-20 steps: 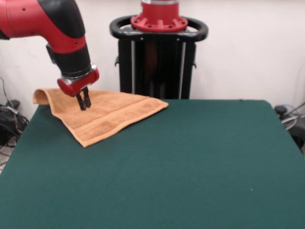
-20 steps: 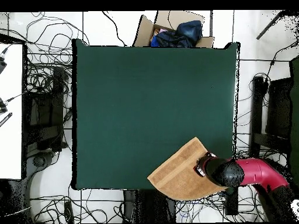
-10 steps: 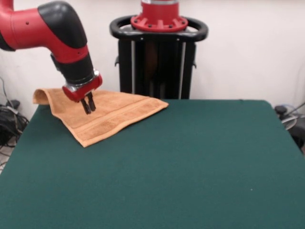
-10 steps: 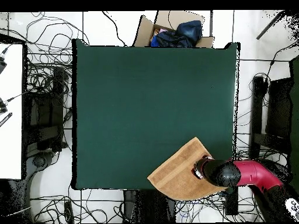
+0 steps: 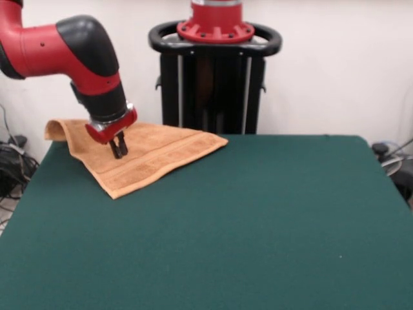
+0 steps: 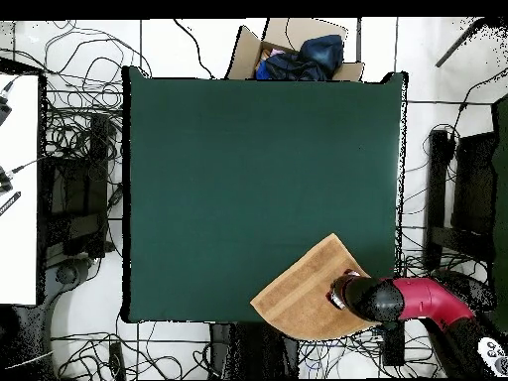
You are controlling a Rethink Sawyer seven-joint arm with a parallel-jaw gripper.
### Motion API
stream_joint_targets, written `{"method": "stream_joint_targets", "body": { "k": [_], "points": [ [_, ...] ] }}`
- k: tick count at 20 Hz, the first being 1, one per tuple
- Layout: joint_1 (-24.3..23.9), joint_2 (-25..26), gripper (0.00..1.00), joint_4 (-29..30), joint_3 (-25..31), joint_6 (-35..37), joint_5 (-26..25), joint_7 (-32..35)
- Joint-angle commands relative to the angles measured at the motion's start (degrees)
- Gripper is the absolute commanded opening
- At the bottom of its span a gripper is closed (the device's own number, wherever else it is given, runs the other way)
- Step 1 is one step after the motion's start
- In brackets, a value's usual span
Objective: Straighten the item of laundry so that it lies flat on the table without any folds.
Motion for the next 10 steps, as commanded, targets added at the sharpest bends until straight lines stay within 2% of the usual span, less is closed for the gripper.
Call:
{"method": "stream_joint_targets", "body": {
  "k": [1, 7, 10],
  "points": [
    [0.69, 1.87, 0.00, -6.72, -2.42, -3.78, -3.81, -1.15],
    [-4.50, 4.27, 0.00, -6.05, 1.84, -8.52, -2.91, -5.78],
    [-6.36, 4.38, 0.00, -4.49, 4.76, -11.22, -1.59, -5.07]
  ]
}}
